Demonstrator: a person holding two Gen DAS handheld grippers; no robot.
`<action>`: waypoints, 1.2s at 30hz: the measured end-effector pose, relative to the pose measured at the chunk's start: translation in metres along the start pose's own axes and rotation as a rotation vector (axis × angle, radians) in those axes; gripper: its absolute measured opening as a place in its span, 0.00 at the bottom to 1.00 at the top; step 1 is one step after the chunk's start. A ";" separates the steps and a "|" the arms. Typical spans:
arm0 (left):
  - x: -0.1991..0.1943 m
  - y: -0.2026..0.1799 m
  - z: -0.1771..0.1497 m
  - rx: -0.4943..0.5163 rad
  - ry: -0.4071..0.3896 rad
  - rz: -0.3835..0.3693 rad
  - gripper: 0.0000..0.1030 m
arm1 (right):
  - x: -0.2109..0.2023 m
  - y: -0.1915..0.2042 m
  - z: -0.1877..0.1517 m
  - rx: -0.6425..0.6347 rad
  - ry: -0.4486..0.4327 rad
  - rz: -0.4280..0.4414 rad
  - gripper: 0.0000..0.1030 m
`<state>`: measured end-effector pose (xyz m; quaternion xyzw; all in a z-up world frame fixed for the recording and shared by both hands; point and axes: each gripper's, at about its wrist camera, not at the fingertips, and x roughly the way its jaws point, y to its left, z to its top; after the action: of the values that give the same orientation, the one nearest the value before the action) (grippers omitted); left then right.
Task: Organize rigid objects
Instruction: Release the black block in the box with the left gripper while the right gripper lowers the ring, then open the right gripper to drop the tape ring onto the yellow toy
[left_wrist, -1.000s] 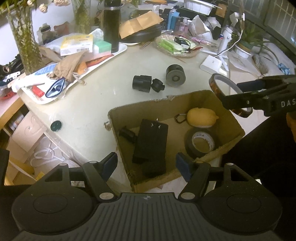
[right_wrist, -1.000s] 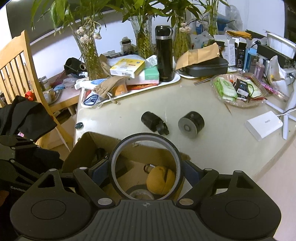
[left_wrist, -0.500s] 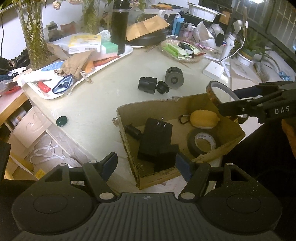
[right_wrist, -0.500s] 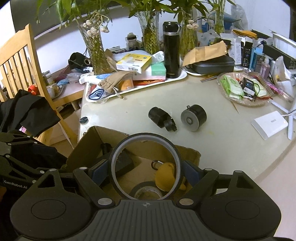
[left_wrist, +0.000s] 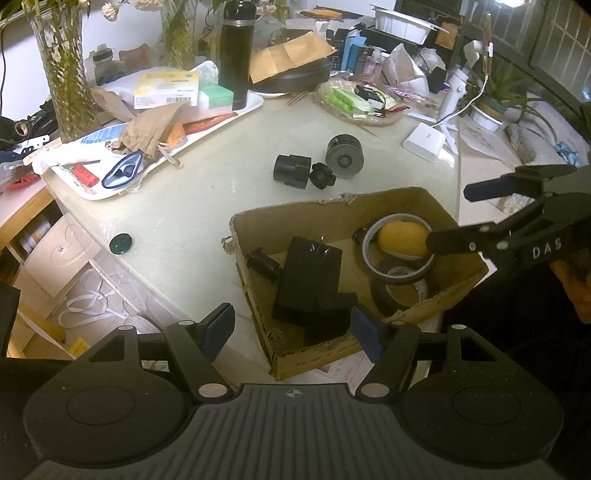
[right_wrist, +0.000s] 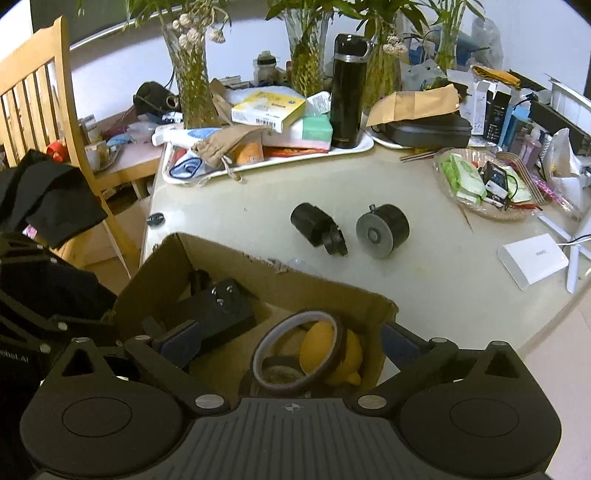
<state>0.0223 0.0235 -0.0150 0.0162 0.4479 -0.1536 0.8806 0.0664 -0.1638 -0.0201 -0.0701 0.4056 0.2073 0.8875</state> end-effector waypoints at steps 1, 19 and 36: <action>0.000 0.000 0.000 0.000 -0.001 -0.001 0.67 | 0.000 0.000 -0.001 0.001 0.004 0.002 1.00; 0.005 -0.004 0.008 0.001 -0.003 0.006 0.67 | 0.008 -0.022 -0.021 0.116 0.099 -0.009 1.00; 0.010 -0.008 0.015 0.010 -0.018 0.000 0.67 | 0.007 -0.031 -0.021 0.160 0.088 0.007 1.00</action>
<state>0.0376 0.0102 -0.0133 0.0190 0.4391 -0.1559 0.8846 0.0692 -0.1958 -0.0412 -0.0064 0.4598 0.1742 0.8708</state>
